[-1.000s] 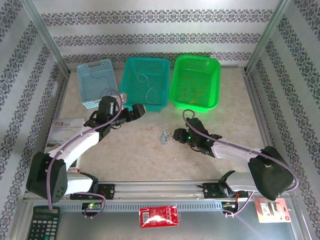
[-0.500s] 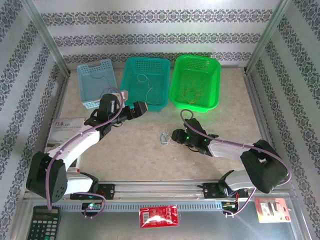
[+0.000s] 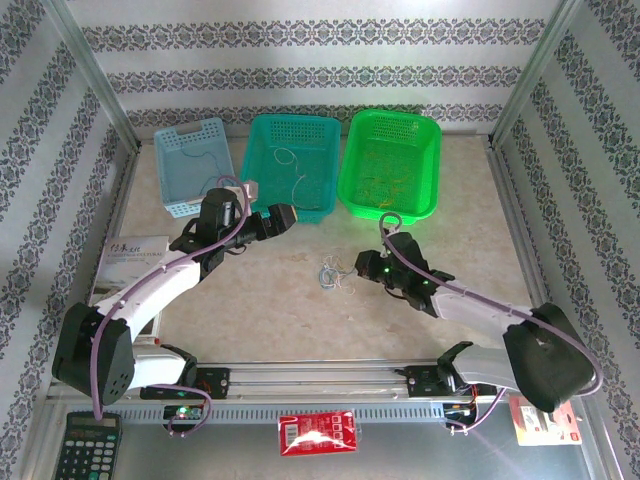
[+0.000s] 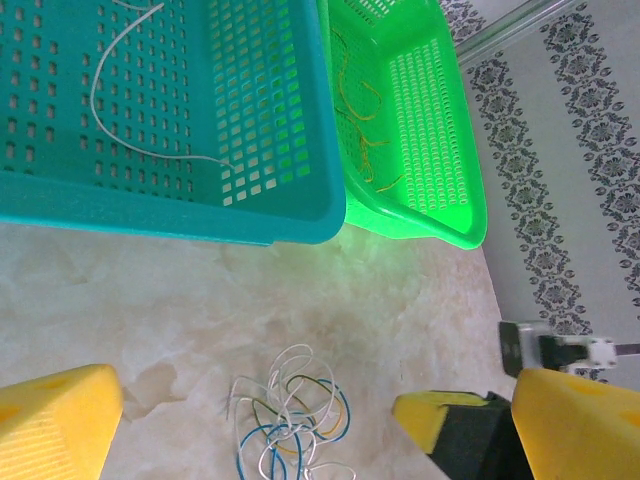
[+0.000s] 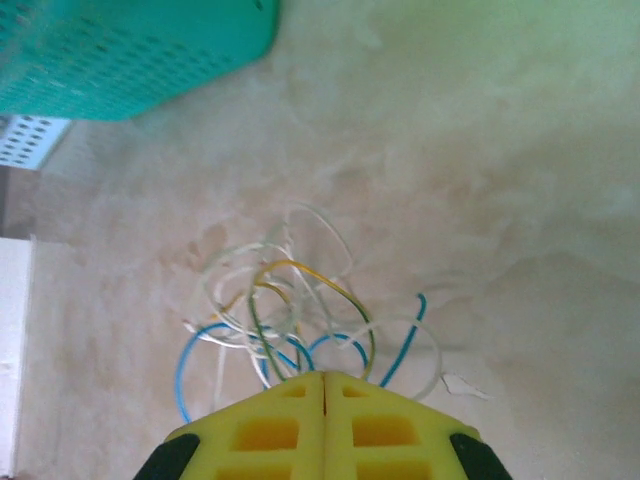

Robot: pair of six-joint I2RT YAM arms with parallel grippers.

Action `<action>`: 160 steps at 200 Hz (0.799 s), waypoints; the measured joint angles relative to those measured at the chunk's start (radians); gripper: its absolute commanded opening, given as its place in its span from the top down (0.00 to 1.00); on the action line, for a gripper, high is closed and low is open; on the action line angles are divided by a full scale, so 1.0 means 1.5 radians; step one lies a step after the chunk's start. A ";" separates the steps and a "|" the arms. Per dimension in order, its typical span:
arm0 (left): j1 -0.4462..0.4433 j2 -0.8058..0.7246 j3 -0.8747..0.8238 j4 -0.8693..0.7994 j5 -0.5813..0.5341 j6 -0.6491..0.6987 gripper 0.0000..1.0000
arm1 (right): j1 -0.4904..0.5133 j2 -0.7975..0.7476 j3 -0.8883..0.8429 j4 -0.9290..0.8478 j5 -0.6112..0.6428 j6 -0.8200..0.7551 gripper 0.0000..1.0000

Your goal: Untangle the cables

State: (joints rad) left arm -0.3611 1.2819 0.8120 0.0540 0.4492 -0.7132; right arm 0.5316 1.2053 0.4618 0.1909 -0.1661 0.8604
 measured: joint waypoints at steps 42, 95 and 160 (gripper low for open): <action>-0.001 0.000 0.000 0.000 -0.001 0.000 0.00 | -0.013 -0.002 -0.003 -0.012 -0.006 0.003 0.60; -0.004 0.000 0.004 0.002 -0.004 0.000 0.00 | -0.008 0.074 -0.004 -0.010 -0.024 0.026 0.60; -0.004 0.000 0.007 0.004 -0.006 0.000 0.00 | 0.014 0.148 0.022 0.006 -0.047 0.040 0.80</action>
State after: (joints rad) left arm -0.3676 1.2819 0.8219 0.0601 0.4400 -0.7132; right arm 0.5529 1.4273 0.4942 0.1997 -0.2363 0.9211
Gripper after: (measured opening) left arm 0.999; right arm 0.268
